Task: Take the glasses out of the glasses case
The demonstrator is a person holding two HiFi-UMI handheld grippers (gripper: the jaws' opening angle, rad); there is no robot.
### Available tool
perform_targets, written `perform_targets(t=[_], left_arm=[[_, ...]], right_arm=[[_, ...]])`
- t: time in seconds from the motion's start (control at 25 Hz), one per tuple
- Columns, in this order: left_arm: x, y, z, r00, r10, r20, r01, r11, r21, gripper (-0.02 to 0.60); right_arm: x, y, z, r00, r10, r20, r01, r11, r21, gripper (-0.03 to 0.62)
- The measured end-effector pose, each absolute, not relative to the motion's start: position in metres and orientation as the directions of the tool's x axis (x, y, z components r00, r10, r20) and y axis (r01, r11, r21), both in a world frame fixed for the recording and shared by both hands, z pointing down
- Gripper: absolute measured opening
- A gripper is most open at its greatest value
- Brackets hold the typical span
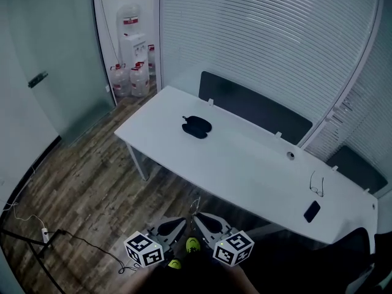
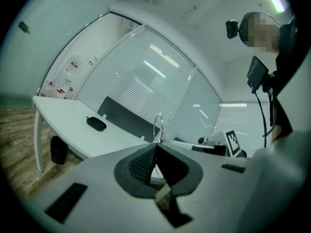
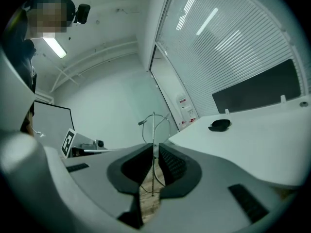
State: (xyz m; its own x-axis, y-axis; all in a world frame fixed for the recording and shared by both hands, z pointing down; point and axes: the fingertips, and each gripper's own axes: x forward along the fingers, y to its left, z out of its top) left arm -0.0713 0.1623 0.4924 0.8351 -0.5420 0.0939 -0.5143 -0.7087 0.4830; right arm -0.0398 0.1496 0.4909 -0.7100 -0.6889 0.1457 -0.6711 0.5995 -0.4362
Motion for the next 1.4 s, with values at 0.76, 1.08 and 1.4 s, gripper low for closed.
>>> perform_targets(t=[0.76, 1.08, 1.4], left_arm=[[-0.092, 0.232, 0.508, 0.866, -0.493, 0.08, -0.458, -0.72, 0.521, 0.003], [-0.099, 0.225, 0.497, 0.846, -0.529, 0.066, -0.486, -0.715, 0.503, 0.003], [-0.108, 0.235, 0.515, 0.832, -0.548, 0.086, -0.507, -0.689, 0.518, 0.003]], right_arm=[[-0.071, 0.224, 0.504, -0.707, -0.686, 0.17, -0.675, 0.583, -0.453, 0.046], [-0.073, 0.222, 0.496, -0.722, -0.677, 0.143, -0.655, 0.602, -0.456, 0.046], [-0.053, 0.22, 0.508, -0.672, -0.724, 0.155, -0.695, 0.546, -0.467, 0.044]])
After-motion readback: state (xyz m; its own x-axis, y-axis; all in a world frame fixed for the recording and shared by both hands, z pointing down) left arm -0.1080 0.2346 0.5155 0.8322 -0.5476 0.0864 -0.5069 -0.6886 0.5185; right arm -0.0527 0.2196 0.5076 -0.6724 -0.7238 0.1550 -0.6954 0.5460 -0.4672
